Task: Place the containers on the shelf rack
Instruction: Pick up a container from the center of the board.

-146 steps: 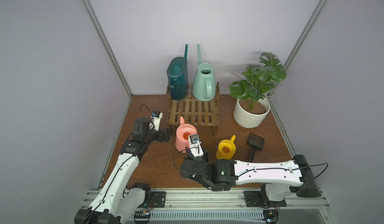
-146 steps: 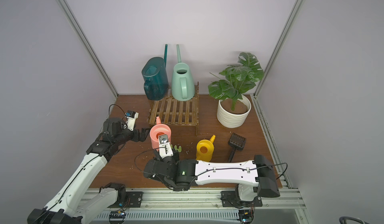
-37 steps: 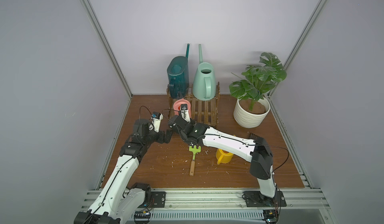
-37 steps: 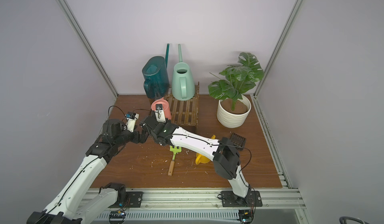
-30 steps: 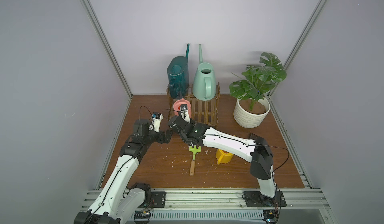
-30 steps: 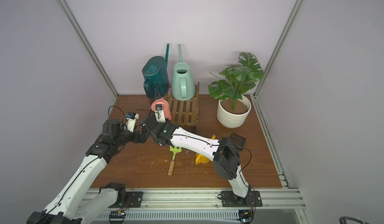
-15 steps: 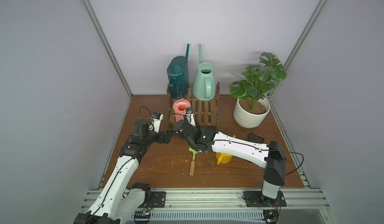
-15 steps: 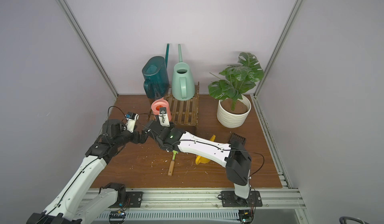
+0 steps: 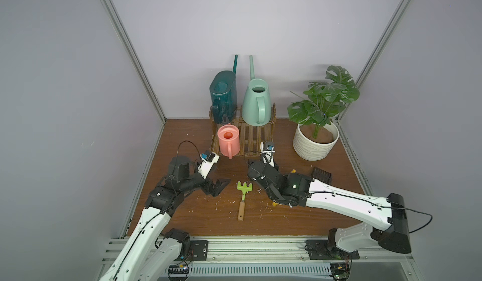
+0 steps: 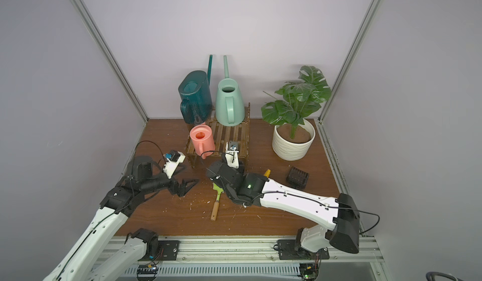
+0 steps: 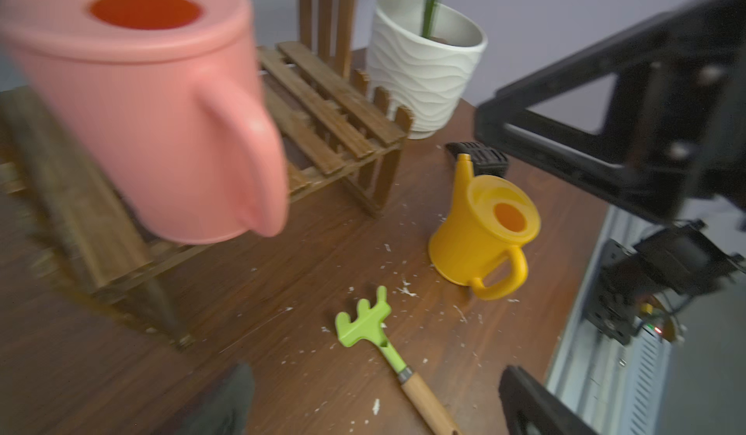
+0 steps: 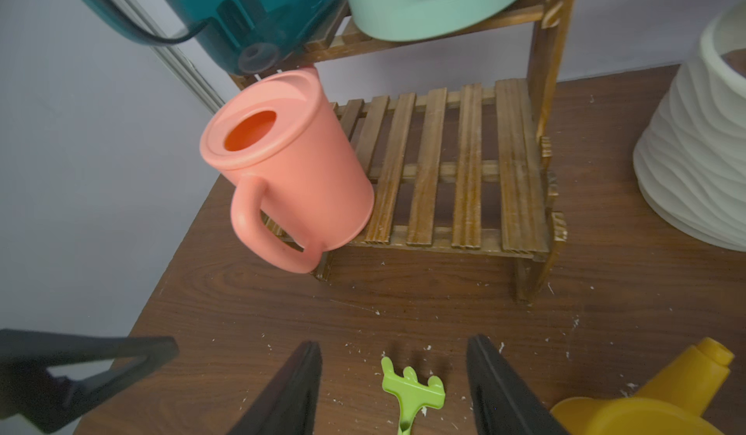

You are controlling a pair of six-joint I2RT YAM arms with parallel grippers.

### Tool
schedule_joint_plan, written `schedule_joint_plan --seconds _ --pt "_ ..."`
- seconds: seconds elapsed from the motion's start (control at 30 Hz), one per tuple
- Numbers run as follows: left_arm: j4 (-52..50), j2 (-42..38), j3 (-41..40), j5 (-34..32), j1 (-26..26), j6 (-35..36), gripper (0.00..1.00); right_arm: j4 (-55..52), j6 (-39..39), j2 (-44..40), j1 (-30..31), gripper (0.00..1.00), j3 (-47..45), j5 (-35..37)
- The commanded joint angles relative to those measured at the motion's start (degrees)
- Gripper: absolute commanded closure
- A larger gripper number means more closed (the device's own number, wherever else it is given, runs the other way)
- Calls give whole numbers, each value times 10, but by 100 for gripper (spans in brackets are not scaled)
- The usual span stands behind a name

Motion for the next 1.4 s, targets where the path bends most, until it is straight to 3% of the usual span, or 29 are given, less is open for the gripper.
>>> schedule_joint_plan --seconds 0.0,0.33,0.53,0.67,0.93,1.13,1.37 --pt "-21 19 24 28 -58 4 3 -42 30 -46 -20 38 -31 24" --pt "-20 122 70 19 -229 22 3 -64 31 -175 -138 32 -140 4" --pt "-14 219 97 -5 -331 61 1 -55 5 -243 -232 21 -201 -34" --pt "9 292 114 -44 -381 45 1 -48 -18 -269 -281 14 -224 -55" --pt "162 392 114 -188 -427 -87 0 -47 -26 -315 -323 8 -252 -65" --pt "207 462 121 -277 -480 -131 1 -47 -34 -323 -338 7 -256 -78" --pt "222 519 139 -383 -487 -133 11 -50 -26 -343 -339 7 -264 -83"
